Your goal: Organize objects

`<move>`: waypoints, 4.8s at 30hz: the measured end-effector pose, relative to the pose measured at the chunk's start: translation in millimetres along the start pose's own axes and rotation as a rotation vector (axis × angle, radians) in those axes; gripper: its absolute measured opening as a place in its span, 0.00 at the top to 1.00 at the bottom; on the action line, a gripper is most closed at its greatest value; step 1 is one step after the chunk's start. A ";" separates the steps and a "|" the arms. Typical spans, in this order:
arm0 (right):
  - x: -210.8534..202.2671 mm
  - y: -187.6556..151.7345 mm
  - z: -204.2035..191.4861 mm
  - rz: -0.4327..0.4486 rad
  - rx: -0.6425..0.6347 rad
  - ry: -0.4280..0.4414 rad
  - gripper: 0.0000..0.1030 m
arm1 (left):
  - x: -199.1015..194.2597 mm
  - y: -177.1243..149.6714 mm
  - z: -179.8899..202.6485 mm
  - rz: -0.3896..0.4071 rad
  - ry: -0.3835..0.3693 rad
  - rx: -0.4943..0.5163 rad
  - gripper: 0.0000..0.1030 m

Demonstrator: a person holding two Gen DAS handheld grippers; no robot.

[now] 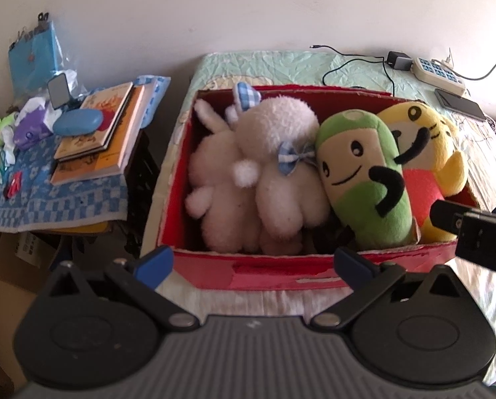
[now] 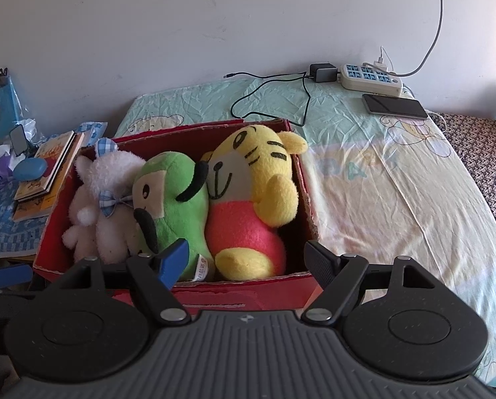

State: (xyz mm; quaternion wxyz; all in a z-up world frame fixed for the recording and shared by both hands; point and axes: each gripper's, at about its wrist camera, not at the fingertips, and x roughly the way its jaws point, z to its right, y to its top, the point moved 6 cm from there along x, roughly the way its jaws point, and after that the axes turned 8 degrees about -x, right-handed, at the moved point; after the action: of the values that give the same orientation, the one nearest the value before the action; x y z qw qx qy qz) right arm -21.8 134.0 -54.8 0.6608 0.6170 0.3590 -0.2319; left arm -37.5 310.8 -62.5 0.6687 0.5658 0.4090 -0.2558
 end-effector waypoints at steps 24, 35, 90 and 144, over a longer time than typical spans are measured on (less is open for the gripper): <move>6.8 -7.6 -5.7 -0.001 0.031 0.025 0.26 | 11.2 1.6 2.3 -0.008 -0.066 0.042 0.00; 0.9 -3.2 2.0 0.034 0.066 0.017 0.29 | 8.7 15.2 0.0 0.005 -0.076 0.034 0.00; 18.4 -10.4 0.3 0.006 0.084 0.076 0.44 | 36.5 9.0 -1.8 -0.015 -0.062 0.029 0.00; 31.0 -10.3 6.8 0.015 0.097 0.103 0.51 | 46.9 9.9 -2.6 0.002 -0.064 0.035 0.00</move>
State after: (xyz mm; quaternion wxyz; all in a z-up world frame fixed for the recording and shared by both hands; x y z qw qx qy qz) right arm -8.5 130.2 -85.1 0.6122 0.6622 0.3765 -0.2120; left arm -5.2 321.3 -96.5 0.6717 0.5693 0.3825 -0.2800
